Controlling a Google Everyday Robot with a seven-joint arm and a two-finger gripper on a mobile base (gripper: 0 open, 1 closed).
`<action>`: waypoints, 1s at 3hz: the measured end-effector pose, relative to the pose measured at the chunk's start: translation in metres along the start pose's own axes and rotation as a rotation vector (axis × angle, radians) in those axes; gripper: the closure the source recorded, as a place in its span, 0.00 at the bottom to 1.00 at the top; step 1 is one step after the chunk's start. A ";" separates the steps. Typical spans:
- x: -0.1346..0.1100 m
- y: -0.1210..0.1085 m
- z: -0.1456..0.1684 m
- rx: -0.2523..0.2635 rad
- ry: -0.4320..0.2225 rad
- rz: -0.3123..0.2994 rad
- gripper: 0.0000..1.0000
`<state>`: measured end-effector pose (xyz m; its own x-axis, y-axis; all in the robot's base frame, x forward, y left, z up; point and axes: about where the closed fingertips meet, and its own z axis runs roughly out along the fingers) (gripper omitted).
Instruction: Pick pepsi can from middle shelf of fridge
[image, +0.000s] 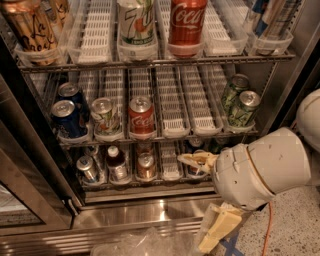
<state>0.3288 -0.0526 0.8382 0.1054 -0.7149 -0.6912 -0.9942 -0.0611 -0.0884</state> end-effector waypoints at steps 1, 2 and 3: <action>-0.010 -0.016 0.016 0.008 -0.127 -0.004 0.00; -0.025 -0.032 0.043 0.038 -0.386 0.029 0.00; -0.043 -0.039 0.044 0.034 -0.493 0.053 0.00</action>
Offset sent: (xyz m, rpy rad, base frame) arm 0.0568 0.0820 0.0141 0.8742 0.0644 -0.0930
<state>0.3640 0.0108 0.8398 0.0603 -0.3011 -0.9517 -0.9981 -0.0047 -0.0617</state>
